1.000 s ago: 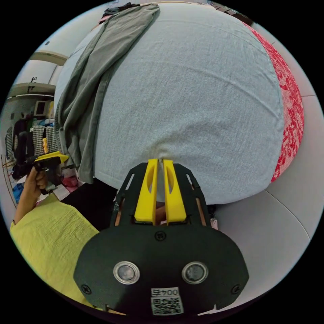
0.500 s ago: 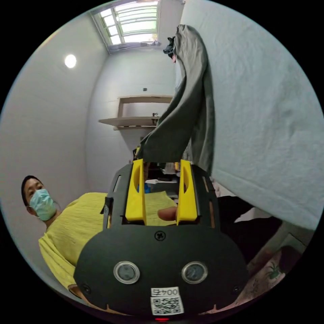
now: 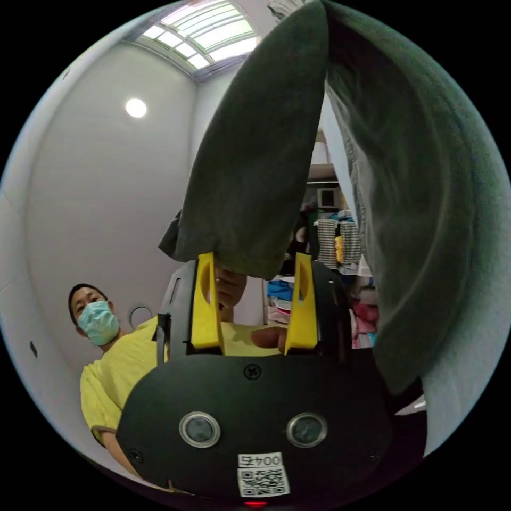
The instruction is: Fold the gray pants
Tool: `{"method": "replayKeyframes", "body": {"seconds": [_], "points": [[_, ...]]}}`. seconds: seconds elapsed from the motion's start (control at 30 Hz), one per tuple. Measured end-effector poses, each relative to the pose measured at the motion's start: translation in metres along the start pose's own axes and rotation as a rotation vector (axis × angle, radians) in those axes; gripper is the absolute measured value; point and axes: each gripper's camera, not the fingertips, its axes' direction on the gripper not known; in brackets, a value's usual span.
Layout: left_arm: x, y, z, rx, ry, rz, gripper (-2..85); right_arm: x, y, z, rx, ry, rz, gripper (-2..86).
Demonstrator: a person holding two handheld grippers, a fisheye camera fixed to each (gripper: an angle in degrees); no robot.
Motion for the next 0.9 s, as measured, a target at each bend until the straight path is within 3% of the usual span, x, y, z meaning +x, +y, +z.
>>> {"method": "replayKeyframes", "body": {"seconds": [0.07, 0.13, 0.2, 0.3, 0.37, 0.43, 0.53, 0.73, 0.9], "points": [[0.002, 0.005, -0.008, -0.007, -0.006, 0.001, 3.3, -0.004, -0.001, 0.003, -0.007, -0.119, -0.03, 6.7], [0.002, 0.011, -0.02, -0.002, -0.022, 0.002, 3.2, -0.023, 0.004, -0.006, 0.014, -0.147, -0.065, 4.1], [-0.004, 0.021, -0.043, -0.01, -0.109, 0.024, 2.9, -0.051, 0.015, -0.023, 0.064, -0.032, -0.065, 3.7], [-0.036, 0.036, -0.075, -0.055, -0.303, 0.019, 2.3, -0.105, 0.034, -0.037, 0.074, 0.369, -0.043, 3.6], [-0.072, 0.049, -0.092, -0.072, -0.37, -0.03, 1.7, -0.117, 0.036, -0.016, -0.04, 0.725, 0.01, 3.5], [-0.103, 0.063, -0.114, -0.028, -0.391, -0.089, 1.6, -0.107, 0.034, 0.0, -0.103, 0.865, 0.04, 3.5], [-0.126, 0.084, -0.144, 0.065, -0.351, -0.12, 2.6, -0.092, 0.031, 0.008, -0.052, 0.762, 0.118, 3.5], [-0.11, 0.097, -0.153, 0.003, -0.32, -0.021, 8.6, -0.128, 0.017, 0.05, 0.011, 0.678, 0.064, 3.6], [-0.127, 0.111, -0.145, -0.027, -0.141, -0.041, 13.5, -0.156, -0.003, 0.09, 0.022, 0.637, 0.019, 3.6]]}}
